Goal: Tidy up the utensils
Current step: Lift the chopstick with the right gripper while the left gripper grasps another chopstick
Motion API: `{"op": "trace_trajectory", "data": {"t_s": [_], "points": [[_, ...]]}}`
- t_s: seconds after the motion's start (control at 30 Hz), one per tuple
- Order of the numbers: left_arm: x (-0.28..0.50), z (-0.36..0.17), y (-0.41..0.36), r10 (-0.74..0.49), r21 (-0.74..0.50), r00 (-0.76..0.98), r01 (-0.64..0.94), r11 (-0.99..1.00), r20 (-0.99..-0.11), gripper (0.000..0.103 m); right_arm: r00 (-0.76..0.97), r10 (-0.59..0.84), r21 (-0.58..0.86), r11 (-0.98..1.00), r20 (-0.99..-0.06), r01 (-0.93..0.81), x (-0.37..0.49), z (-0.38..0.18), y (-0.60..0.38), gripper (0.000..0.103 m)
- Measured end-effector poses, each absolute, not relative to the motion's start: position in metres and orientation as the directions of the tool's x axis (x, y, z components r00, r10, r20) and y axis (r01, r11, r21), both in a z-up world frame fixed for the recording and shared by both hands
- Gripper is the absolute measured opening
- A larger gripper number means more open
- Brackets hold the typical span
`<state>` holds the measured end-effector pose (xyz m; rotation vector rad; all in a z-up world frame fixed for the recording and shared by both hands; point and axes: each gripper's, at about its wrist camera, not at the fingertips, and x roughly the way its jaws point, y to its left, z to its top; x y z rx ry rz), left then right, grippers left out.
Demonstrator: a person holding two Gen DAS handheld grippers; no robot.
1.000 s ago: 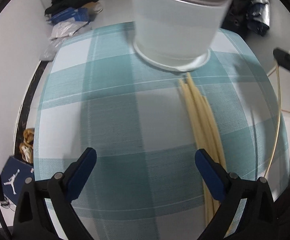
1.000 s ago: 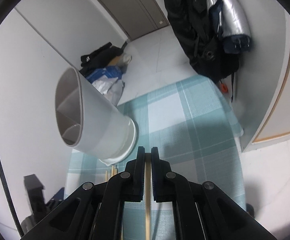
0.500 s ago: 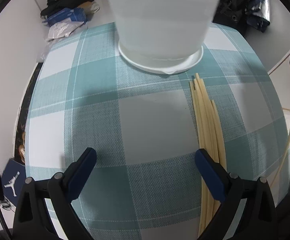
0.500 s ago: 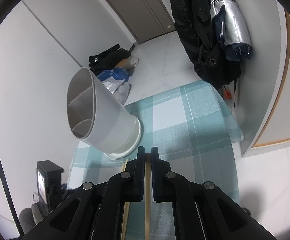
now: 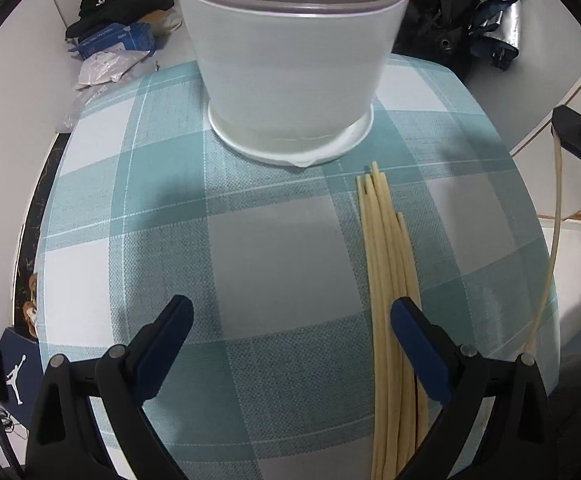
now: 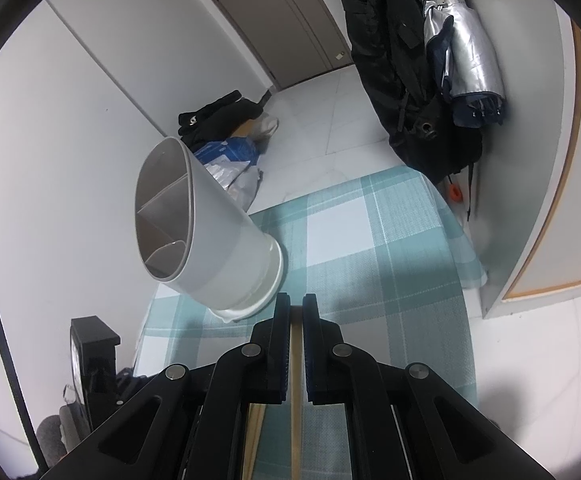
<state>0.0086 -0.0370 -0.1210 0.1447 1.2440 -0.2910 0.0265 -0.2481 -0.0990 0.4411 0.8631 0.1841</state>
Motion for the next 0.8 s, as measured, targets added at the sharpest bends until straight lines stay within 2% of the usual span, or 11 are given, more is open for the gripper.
{"op": "trace_trajectory", "data": {"t_s": [0.2, 0.37, 0.6, 0.8], "points": [[0.016, -0.132, -0.02, -0.067, -0.007, 0.251, 0.234, 0.972, -0.966, 0.098, 0.635, 0.33, 0.444, 0.896, -0.699, 0.023, 0.028, -0.101, -0.247, 0.005], [0.016, -0.115, -0.013, -0.158, -0.101, 0.289, 0.204, 0.974, -0.944, 0.097, 0.637, 0.332, 0.442, 0.897, -0.696, 0.015, 0.027, -0.1, -0.244, 0.005], [0.019, -0.13, -0.039, -0.051, 0.024, 0.281, 0.258, 0.966, -0.958, 0.099, 0.635, 0.324, 0.436, 0.9, -0.701, 0.022, 0.026, -0.101, -0.244, 0.005], [0.034, -0.129, -0.035, -0.021, 0.046, 0.305, 0.211, 0.977, -0.952, 0.094, 0.637, 0.323, 0.437, 0.899, -0.699, 0.023, 0.025, -0.1, -0.245, 0.005]]}}
